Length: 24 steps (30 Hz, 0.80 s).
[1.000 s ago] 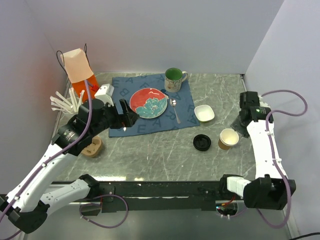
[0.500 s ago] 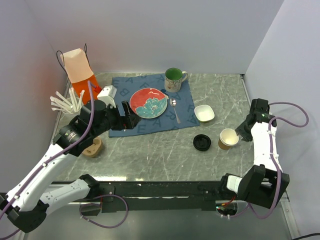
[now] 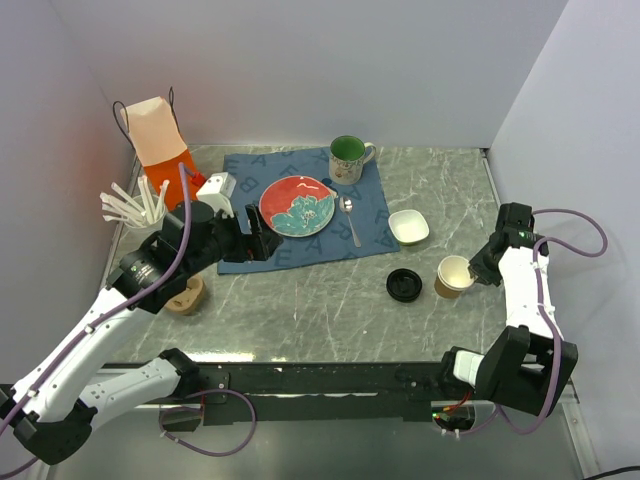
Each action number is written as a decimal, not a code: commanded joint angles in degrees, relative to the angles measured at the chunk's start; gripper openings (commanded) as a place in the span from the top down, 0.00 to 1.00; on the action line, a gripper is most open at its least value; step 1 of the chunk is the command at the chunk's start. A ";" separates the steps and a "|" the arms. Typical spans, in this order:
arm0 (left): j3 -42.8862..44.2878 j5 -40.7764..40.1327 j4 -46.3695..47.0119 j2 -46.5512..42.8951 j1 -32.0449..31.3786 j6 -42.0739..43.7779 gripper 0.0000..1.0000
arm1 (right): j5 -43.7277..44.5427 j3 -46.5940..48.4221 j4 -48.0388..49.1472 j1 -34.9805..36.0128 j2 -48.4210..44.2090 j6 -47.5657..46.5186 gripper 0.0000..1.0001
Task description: Pack the takeout coffee
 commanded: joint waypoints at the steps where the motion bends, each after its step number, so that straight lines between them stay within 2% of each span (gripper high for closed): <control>1: 0.09 -0.88 1.22 -0.04 -0.36 1.19 0.03 | 0.96 0.12 1.54 -0.29 -0.73 -1.16 0.84; 3: 0.27 -1.14 1.31 0.14 -0.45 1.36 0.03 | 0.18 0.38 1.98 -0.37 -0.90 -1.60 0.91; 10: 0.18 -1.32 1.48 0.05 -0.54 1.36 0.03 | -0.09 0.21 2.86 -0.37 -2.74 -1.60 1.00; 16: 0.53 -1.23 1.57 0.22 -0.63 1.19 0.03 | -2.11 -0.84 6.02 -0.37 -6.78 -2.66 1.00; 24: 0.45 -0.88 1.48 0.40 -0.63 1.10 0.03 | -6.06 -7.43 13.83 -0.46 -14.17 -1.96 1.00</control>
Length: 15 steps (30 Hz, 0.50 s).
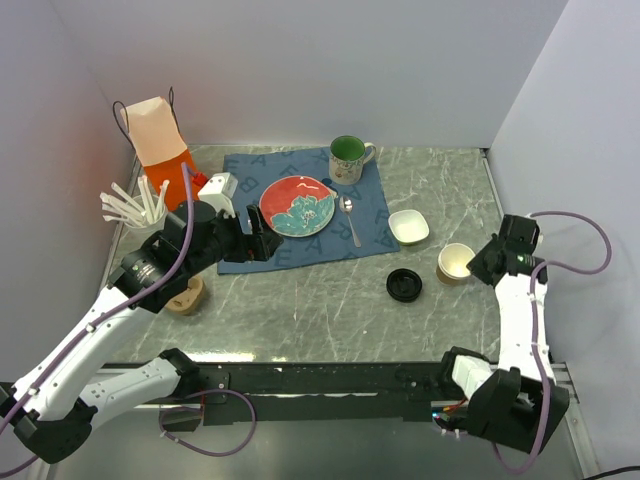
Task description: Pack the takeout coffee
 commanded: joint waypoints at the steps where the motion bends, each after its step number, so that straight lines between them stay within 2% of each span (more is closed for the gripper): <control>1: 0.44 -0.23 1.55 0.07 -0.26 0.27 0.03 | -2.77 -3.19 6.89 -0.44 -3.27 -0.23 1.00; 5: 0.44 -0.23 1.55 0.34 -0.34 0.36 0.03 | -1.54 1.35 0.58 -0.61 0.77 2.56 1.00; 8: 0.97 -1.01 1.37 0.69 -0.34 0.27 0.03 | -4.53 2.77 0.83 -0.79 -1.50 5.20 1.00; 10: 1.06 -1.02 2.42 1.04 -0.34 0.36 0.03 | -1.73 1.99 -0.74 -0.79 -1.42 5.83 1.00; 12: 1.49 -0.58 3.56 1.74 -0.34 0.27 0.03 | 0.04 0.93 -1.01 -1.14 0.59 5.13 1.00; 15: 3.68 1.17 4.45 5.50 -0.34 0.53 0.03 | -4.78 -0.30 3.98 -1.32 -2.01 2.85 1.00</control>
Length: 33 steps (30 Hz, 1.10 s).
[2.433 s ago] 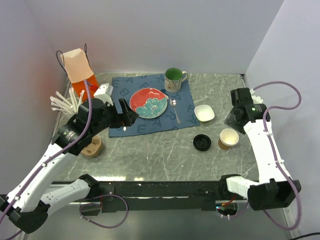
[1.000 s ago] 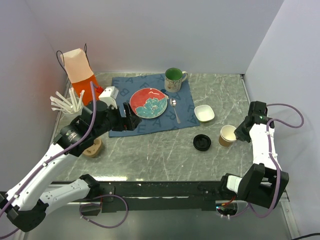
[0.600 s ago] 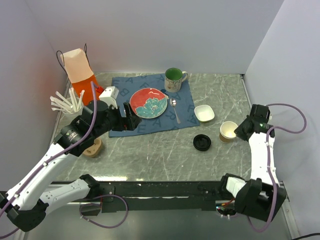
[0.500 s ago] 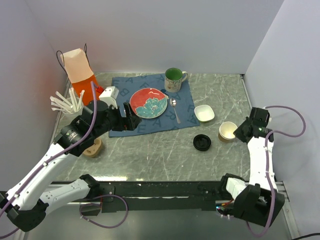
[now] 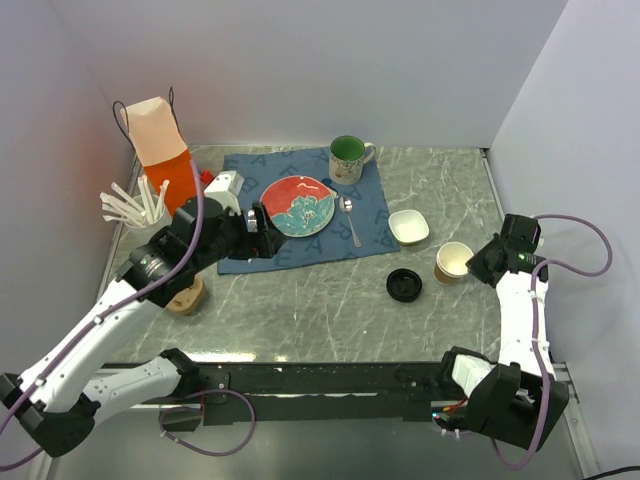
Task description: Pack the takeout coffee
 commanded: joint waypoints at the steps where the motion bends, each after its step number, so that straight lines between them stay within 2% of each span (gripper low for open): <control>1: 4.20 2.09 4.32 4.49 -0.34 0.62 0.03 | -1.91 -0.17 4.54 -0.49 -2.75 -0.74 1.00; 3: 6.12 5.16 5.63 6.42 -0.34 0.62 0.03 | -0.51 2.53 0.78 -0.58 -1.37 0.93 1.00; 7: 10.00 11.67 10.28 14.42 -0.34 -0.78 0.01 | -3.22 7.90 -3.44 0.65 -1.00 1.28 1.00; 9: 10.97 15.18 12.22 18.45 -0.34 -2.36 0.04 | -6.29 9.57 -4.76 2.23 -1.70 1.37 1.00; 13: 8.34 27.64 19.86 23.04 -0.34 -5.79 0.19 | -11.48 8.53 -6.53 8.02 -2.32 4.61 1.00; 16: 5.00 33.37 24.09 24.98 -0.34 -8.08 0.28 | -11.58 5.81 -5.57 16.89 -4.34 8.64 1.00; 18: 0.98 35.06 27.43 24.72 -0.34 -9.57 0.30 | -11.49 3.18 -4.77 21.63 -6.09 10.94 1.00; 26: -11.87 40.59 42.45 24.62 -0.52 -16.76 0.33 | -11.75 -2.02 0.15 30.53 -7.25 17.54 1.00; 33: -12.32 40.25 46.68 30.16 -3.85 -17.84 0.35 | -11.84 -2.11 1.29 33.08 -5.40 18.51 1.00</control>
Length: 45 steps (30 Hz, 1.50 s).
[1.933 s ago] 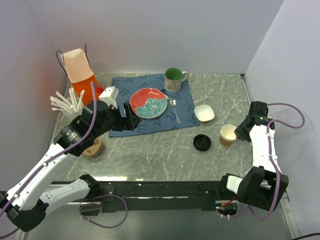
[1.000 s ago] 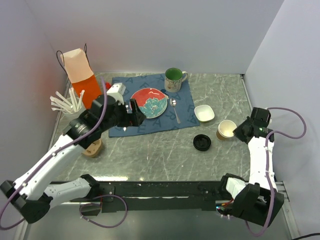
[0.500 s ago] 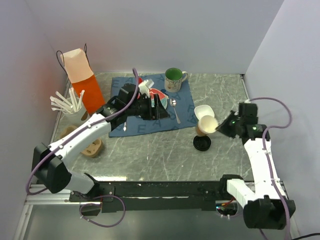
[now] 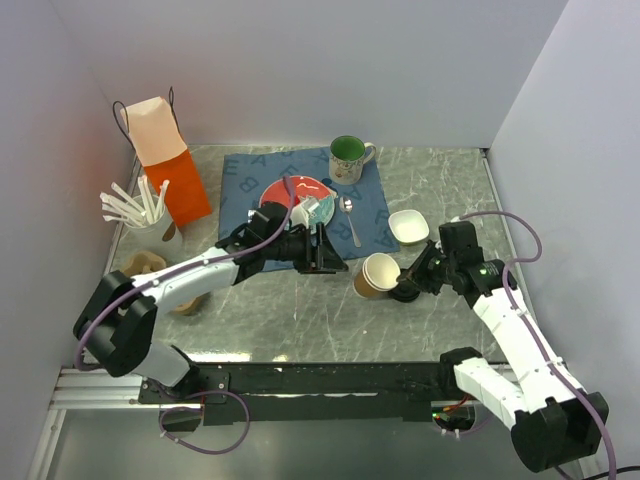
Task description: Pack the takeout coffee
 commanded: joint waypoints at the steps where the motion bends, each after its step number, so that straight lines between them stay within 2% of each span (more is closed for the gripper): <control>1: 0.77 2.24 8.02 2.97 -2.50 -1.81 0.35 | 0.27 0.45 3.17 1.13 1.33 1.83 1.00; 11: 3.84 0.31 7.85 9.12 -4.97 -1.38 0.38 | 1.32 1.59 2.12 2.45 1.43 1.40 1.00; 34: 3.94 -1.01 10.48 13.35 -5.32 -1.99 0.39 | 0.53 1.24 2.38 3.15 0.55 1.57 1.00; 40: 4.46 -4.96 4.69 14.31 -5.67 -0.41 0.39 | 0.10 -1.39 4.84 3.51 -0.68 1.66 1.00; 45: 3.06 -6.72 3.81 14.58 -5.84 0.12 0.39 | 0.36 -2.19 5.29 3.68 -0.86 1.57 1.00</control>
